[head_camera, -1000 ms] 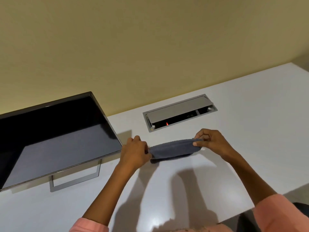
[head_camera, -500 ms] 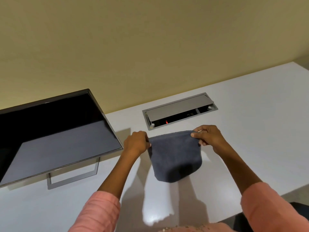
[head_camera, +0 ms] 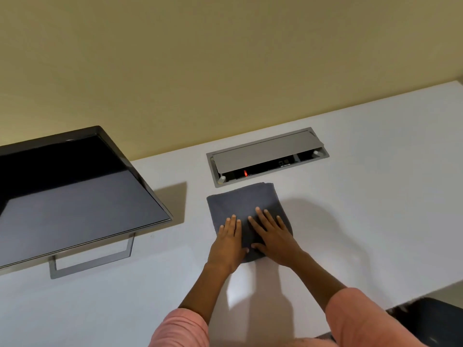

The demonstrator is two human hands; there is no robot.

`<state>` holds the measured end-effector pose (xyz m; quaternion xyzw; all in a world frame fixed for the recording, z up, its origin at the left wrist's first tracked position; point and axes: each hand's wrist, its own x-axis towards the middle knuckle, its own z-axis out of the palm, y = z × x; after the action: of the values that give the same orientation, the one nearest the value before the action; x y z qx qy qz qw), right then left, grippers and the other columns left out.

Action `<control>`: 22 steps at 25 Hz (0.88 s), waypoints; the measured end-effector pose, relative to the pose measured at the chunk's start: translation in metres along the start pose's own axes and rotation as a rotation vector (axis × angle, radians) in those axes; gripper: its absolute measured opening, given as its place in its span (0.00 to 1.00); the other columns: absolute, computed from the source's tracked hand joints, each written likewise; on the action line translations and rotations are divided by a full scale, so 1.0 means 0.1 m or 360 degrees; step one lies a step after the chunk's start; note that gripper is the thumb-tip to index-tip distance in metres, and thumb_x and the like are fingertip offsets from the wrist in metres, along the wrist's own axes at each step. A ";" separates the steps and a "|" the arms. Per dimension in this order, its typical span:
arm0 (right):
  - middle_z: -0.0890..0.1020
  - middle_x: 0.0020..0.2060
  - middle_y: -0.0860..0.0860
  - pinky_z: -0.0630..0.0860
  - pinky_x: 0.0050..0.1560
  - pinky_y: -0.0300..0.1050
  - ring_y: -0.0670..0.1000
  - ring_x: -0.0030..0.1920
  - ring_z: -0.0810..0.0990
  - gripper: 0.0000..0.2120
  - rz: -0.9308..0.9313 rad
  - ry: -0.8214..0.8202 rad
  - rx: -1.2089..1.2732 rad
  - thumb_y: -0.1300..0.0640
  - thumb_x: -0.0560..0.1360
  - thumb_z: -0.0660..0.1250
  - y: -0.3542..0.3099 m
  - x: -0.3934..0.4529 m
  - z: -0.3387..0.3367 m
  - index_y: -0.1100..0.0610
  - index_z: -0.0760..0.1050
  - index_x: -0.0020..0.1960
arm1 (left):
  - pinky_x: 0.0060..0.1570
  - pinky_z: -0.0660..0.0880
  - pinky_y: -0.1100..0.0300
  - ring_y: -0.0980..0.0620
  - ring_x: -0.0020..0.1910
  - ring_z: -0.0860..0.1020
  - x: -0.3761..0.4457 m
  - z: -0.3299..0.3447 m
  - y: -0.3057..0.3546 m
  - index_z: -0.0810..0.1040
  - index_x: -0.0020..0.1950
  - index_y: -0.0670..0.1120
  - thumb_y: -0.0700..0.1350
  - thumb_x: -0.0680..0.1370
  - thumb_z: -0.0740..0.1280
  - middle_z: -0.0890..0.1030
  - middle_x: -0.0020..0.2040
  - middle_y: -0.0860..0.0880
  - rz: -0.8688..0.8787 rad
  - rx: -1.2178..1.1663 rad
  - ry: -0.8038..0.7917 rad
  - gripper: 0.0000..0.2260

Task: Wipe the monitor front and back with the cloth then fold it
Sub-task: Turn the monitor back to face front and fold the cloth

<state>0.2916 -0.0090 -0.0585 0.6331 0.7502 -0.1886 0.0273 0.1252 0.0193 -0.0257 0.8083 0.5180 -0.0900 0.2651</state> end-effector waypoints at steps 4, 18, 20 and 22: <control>0.64 0.73 0.56 0.62 0.66 0.59 0.58 0.72 0.64 0.39 0.0318 -0.0239 0.0063 0.29 0.75 0.40 0.15 -0.14 0.12 0.55 0.54 0.75 | 0.73 0.42 0.56 0.47 0.76 0.40 -0.05 0.16 -0.10 0.38 0.76 0.43 0.53 0.80 0.60 0.38 0.77 0.46 0.0011 0.0008 -0.0139 0.37; 0.46 0.77 0.57 0.39 0.71 0.54 0.59 0.76 0.44 0.43 0.0120 0.0109 0.0054 0.30 0.70 0.27 0.28 0.14 -0.06 0.52 0.45 0.77 | 0.71 0.37 0.57 0.48 0.76 0.39 0.32 0.14 0.24 0.39 0.76 0.44 0.54 0.82 0.51 0.38 0.77 0.46 -0.0035 0.0055 0.0247 0.30; 0.48 0.77 0.57 0.45 0.72 0.59 0.61 0.76 0.47 0.39 0.0079 0.0071 -0.0021 0.31 0.73 0.30 0.31 0.20 0.02 0.51 0.44 0.76 | 0.71 0.35 0.58 0.48 0.76 0.38 0.35 0.15 0.20 0.38 0.76 0.43 0.59 0.80 0.50 0.38 0.77 0.45 -0.0016 0.0098 0.0155 0.34; 0.54 0.76 0.58 0.55 0.70 0.63 0.62 0.75 0.55 0.36 0.0106 0.0064 -0.0067 0.33 0.76 0.33 0.35 0.22 0.08 0.53 0.48 0.76 | 0.70 0.34 0.58 0.48 0.76 0.38 0.37 0.19 0.17 0.37 0.76 0.43 0.64 0.78 0.50 0.37 0.77 0.45 -0.0051 0.0108 0.0110 0.37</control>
<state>0.3194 0.0138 -0.0809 0.6608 0.7329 -0.1590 0.0319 0.1589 0.0329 -0.0517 0.8110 0.5364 -0.0837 0.2181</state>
